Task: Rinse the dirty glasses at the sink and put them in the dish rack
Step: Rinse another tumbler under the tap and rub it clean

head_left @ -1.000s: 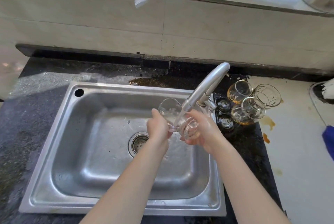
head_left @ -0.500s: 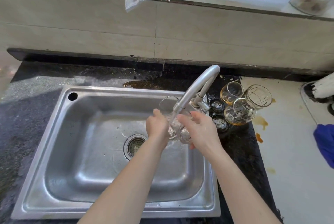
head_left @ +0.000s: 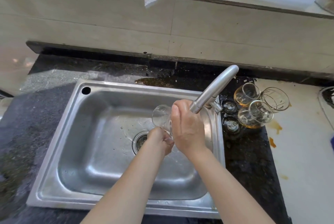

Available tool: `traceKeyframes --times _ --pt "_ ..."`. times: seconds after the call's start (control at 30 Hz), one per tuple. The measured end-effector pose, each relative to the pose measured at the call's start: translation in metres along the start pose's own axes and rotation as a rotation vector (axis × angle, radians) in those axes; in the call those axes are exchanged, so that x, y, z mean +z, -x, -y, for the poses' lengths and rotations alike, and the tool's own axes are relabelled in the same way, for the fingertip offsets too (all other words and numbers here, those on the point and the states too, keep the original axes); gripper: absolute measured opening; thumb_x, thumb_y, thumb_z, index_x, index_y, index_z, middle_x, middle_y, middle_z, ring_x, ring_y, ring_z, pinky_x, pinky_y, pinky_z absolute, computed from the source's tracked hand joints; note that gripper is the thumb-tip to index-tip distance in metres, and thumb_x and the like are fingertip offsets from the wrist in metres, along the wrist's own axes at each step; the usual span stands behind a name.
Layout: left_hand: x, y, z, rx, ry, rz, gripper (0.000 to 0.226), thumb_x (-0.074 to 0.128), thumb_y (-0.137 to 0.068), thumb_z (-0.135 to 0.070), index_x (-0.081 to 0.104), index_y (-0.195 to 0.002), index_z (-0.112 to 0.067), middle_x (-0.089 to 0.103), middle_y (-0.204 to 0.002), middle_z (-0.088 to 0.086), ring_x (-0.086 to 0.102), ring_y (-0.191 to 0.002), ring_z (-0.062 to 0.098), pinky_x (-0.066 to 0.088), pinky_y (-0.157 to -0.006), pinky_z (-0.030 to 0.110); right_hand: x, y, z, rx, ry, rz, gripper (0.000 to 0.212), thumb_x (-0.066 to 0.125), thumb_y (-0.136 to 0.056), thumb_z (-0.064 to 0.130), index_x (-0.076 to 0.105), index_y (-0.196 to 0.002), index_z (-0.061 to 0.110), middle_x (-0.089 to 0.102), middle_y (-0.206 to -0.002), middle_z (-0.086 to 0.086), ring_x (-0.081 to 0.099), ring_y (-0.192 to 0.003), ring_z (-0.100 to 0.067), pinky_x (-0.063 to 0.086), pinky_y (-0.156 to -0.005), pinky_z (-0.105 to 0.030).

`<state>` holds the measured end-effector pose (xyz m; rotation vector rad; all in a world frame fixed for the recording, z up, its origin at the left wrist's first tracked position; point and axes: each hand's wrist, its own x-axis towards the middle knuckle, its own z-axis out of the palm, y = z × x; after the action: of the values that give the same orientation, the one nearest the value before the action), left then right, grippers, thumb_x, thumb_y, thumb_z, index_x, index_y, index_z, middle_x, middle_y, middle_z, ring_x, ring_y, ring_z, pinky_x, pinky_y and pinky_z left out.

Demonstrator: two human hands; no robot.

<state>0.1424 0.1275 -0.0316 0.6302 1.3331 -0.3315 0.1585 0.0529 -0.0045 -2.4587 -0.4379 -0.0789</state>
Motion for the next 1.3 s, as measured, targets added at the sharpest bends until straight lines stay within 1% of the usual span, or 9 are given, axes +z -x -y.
traceKeyframes --times 0.2,0.37,0.43,0.53,0.67,0.83,0.93,1.0,1.3 --pt "-0.005 -0.021 -0.002 0.103 -0.097 0.050 0.036 0.038 -0.094 -0.013 0.033 -0.060 -0.021 0.033 -0.042 -0.005 0.017 -0.021 0.006 0.014 -0.029 0.007 -0.017 -0.020 -0.006 0.553 -0.276 0.324 0.029 0.039 -0.084 0.040 0.052 -0.071 0.018 0.051 -0.069 0.002 0.054 -0.073 -0.027 0.041 -0.066 -0.033" --pt "-0.006 -0.016 -0.011 0.316 -0.298 0.070 0.035 0.040 -0.095 -0.028 0.039 -0.062 -0.017 0.030 -0.051 0.000 0.022 -0.030 0.010 0.017 -0.033 0.012 -0.031 -0.028 -0.006 0.636 -0.362 0.703 0.063 0.047 -0.086 0.066 0.048 -0.133 0.025 0.053 -0.119 -0.002 0.056 -0.108 -0.022 0.042 -0.090 -0.031" --pt "-0.004 -0.011 -0.014 0.380 -0.365 0.063 0.030 0.039 -0.093 -0.024 0.036 -0.064 -0.017 0.028 -0.051 0.000 0.020 -0.036 0.011 0.015 -0.036 0.014 -0.028 -0.029 -0.007 0.629 -0.301 0.639 0.065 0.031 -0.090 0.070 0.049 -0.134 0.026 0.055 -0.128 -0.011 0.051 -0.117 -0.025 0.035 -0.091 -0.032" --pt "0.000 -0.004 -0.021 0.456 -0.408 0.080 0.026 0.038 -0.091 -0.018 0.034 -0.065 -0.018 0.023 -0.049 -0.003 0.017 -0.038 0.011 0.014 -0.035 0.016 -0.016 -0.022 -0.005 0.712 -0.367 0.422 0.066 0.018 -0.089 0.073 0.057 -0.089 0.019 0.059 -0.082 -0.007 0.057 -0.082 -0.023 0.040 -0.078 -0.034" --pt "0.000 0.005 -0.022 0.516 -0.469 0.077 0.027 0.038 -0.090 -0.017 0.035 -0.064 -0.017 0.027 -0.050 -0.002 0.020 -0.040 0.013 0.016 -0.038 0.018 -0.001 -0.001 0.001 0.304 -0.049 0.198 0.071 0.010 -0.092 0.051 0.045 -0.126 0.000 0.054 -0.117 -0.025 0.054 -0.108 -0.037 0.037 -0.079 -0.039" --pt "0.002 0.014 -0.015 0.507 -0.474 0.124 0.031 0.038 -0.090 -0.014 0.033 -0.059 -0.017 0.027 -0.038 -0.007 0.018 -0.035 0.010 0.014 -0.037 0.017 0.009 -0.008 -0.012 0.486 -0.103 0.219 0.081 0.005 -0.082 0.062 0.050 -0.120 0.007 0.060 -0.103 -0.016 0.059 -0.095 -0.034 0.042 -0.074 -0.037" --pt "0.000 0.017 -0.016 0.506 -0.474 0.147 0.030 0.040 -0.088 -0.014 0.032 -0.060 -0.018 0.024 -0.039 -0.008 0.015 -0.034 0.009 0.012 -0.037 0.016 0.005 -0.018 -0.024 0.786 -0.571 0.251 0.038 0.035 -0.100 0.043 0.057 -0.111 0.014 0.063 -0.090 -0.013 0.059 -0.075 -0.025 0.051 -0.071 -0.039" --pt "-0.002 0.016 -0.018 0.487 -0.430 0.152 0.029 0.042 -0.088 -0.017 0.033 -0.061 -0.019 0.023 -0.040 -0.009 0.014 -0.034 0.008 0.011 -0.037 0.015 0.000 -0.014 -0.025 0.872 -0.855 0.319 0.046 0.031 -0.099 0.054 0.058 -0.094 0.018 0.062 -0.075 -0.006 0.060 -0.057 -0.018 0.048 -0.059 -0.031" --pt "0.002 0.009 -0.017 0.367 -0.126 0.026 0.027 0.039 -0.091 -0.018 0.038 -0.065 -0.017 0.026 -0.037 -0.009 0.017 -0.027 0.006 0.013 -0.031 0.013 -0.007 0.022 -0.028 0.492 -0.240 0.419 0.064 0.045 -0.079 0.076 0.049 -0.109 0.019 0.060 -0.097 0.003 0.058 -0.088 -0.018 0.047 -0.074 -0.035"
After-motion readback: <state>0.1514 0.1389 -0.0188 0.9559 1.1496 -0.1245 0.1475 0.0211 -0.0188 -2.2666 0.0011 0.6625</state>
